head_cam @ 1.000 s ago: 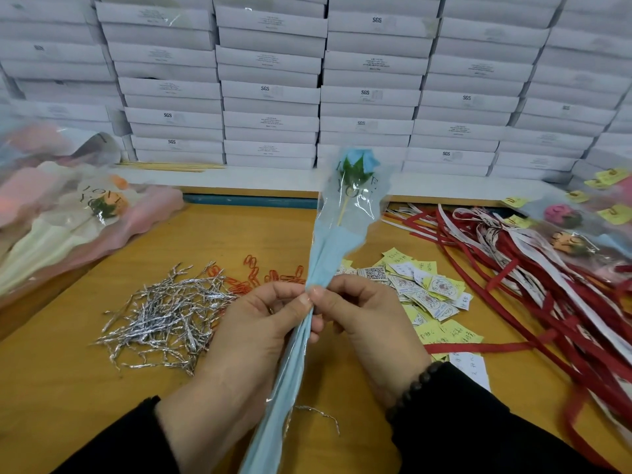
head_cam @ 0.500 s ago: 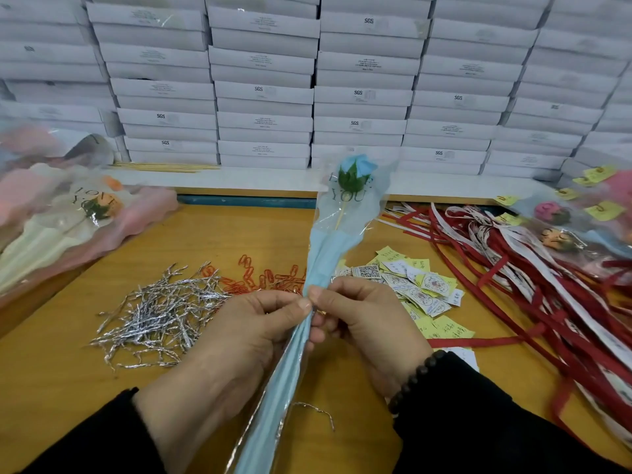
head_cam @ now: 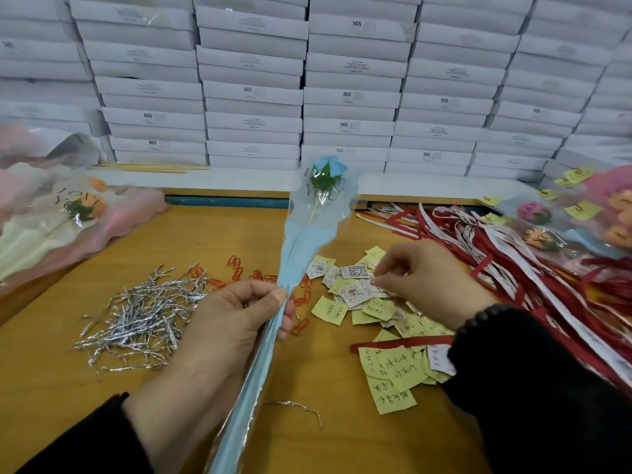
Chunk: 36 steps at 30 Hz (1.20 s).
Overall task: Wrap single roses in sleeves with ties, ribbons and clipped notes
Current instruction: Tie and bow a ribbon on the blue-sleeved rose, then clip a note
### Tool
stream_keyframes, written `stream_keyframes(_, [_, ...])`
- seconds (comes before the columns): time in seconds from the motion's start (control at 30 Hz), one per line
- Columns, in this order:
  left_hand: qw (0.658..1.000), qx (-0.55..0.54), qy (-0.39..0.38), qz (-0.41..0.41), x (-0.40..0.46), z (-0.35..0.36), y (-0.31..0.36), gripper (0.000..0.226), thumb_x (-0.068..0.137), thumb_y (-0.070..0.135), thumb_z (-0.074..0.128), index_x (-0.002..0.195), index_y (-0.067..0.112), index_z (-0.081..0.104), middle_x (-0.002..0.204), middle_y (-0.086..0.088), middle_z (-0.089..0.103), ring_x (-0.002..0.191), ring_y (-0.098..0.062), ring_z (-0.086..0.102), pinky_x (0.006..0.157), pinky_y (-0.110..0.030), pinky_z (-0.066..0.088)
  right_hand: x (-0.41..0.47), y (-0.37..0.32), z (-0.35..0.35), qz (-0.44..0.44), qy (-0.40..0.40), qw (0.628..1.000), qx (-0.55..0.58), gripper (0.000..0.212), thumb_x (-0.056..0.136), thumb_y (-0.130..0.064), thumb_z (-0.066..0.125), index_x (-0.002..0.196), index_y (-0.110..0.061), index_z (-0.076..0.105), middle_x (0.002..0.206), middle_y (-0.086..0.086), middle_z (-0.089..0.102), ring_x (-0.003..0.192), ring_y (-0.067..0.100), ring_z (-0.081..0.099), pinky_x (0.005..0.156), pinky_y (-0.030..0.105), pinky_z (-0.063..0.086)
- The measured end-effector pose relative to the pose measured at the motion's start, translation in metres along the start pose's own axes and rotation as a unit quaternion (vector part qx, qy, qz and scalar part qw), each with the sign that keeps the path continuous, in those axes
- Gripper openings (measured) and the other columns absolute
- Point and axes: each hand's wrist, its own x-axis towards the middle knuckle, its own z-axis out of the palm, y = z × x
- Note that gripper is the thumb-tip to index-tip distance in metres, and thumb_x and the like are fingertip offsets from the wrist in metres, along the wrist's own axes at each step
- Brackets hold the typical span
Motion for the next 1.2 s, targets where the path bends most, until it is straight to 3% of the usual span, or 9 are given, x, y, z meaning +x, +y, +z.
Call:
stream_keyframes(0.1, [1.000,-0.009,0.006,0.000,0.002,0.000,0.000,0.010,0.080,0.005,0.060,0.071,0.000,0.061,0.052,-0.008,0.060,0.038,-0.011,0.051,0.039,-0.017,0.045,0.002,0.021,-0.034,0.023,0.051,0.994,-0.093,0.013,0.085,-0.009,0.062,0.076,-0.018,0.061,0.073,-0.003,0.059,0.061,0.004,0.055,0.052,0.013,0.037])
stream_keyframes(0.17, [1.000,-0.020,0.007,-0.010,0.002,0.001,-0.001,0.010,0.080,0.005,0.060,0.072,-0.001,0.061,0.051,-0.008,0.060,0.037,-0.011,0.051,0.038,-0.016,0.044,0.000,0.035,-0.055,0.059,0.038,0.985,-0.161,0.016,0.082,-0.004,0.064,0.073,-0.017,0.062,0.075,-0.002,0.060,0.066,0.006,0.054,0.059,0.017,0.041])
stream_keyframes(0.37, [0.998,-0.047,0.008,-0.033,0.003,0.002,-0.003,0.012,0.069,0.010,0.063,0.076,0.000,0.061,0.055,-0.010,0.063,0.039,-0.012,0.057,0.038,-0.016,0.045,-0.010,0.052,-0.084,0.152,-0.128,0.960,-0.199,0.020,0.077,0.002,0.067,0.080,-0.018,0.065,0.068,-0.001,0.062,0.058,0.008,0.059,0.053,0.017,0.044])
stream_keyframes(0.57, [0.998,-0.050,0.004,-0.044,0.003,0.001,-0.002,0.013,0.074,0.011,0.062,0.079,-0.001,0.062,0.056,-0.011,0.064,0.040,-0.012,0.058,0.038,-0.015,0.046,-0.009,0.059,-0.069,0.171,-0.243,0.905,-0.303,0.020,0.077,-0.009,0.071,0.085,-0.023,0.059,0.088,-0.007,0.057,0.076,0.005,0.051,0.068,0.019,0.046])
stream_keyframes(0.8, [0.997,-0.060,0.003,-0.053,0.002,0.000,-0.003,0.009,0.082,0.009,0.060,0.076,0.002,0.063,0.059,-0.012,0.064,0.043,-0.012,0.059,0.041,-0.017,0.048,-0.006,0.061,-0.062,0.173,-0.238,0.911,-0.288,0.022,0.080,-0.002,0.063,0.068,-0.020,0.061,0.080,-0.008,0.062,0.078,0.002,0.053,0.067,0.015,0.044])
stream_keyframes(1.03, [0.997,-0.058,0.001,-0.049,0.002,0.000,-0.003,0.007,0.079,0.009,0.062,0.074,0.003,0.062,0.060,-0.011,0.065,0.044,-0.013,0.060,0.040,-0.018,0.048,-0.005,0.067,-0.066,0.124,-0.160,0.949,-0.243,0.007,0.087,-0.012,0.059,0.081,-0.017,0.059,0.086,-0.004,0.059,0.077,0.007,0.054,0.064,0.018,0.042])
stream_keyframes(1.2, [0.998,-0.045,0.001,-0.046,0.002,-0.001,-0.004,0.012,0.069,0.014,0.064,0.074,0.004,0.063,0.060,-0.011,0.065,0.044,-0.012,0.059,0.039,-0.018,0.048,-0.006,0.063,-0.062,0.145,-0.247,0.931,-0.227,0.016,0.079,-0.013,0.071,0.089,-0.023,0.061,0.090,-0.001,0.062,0.085,0.012,0.058,0.080,0.024,0.050])
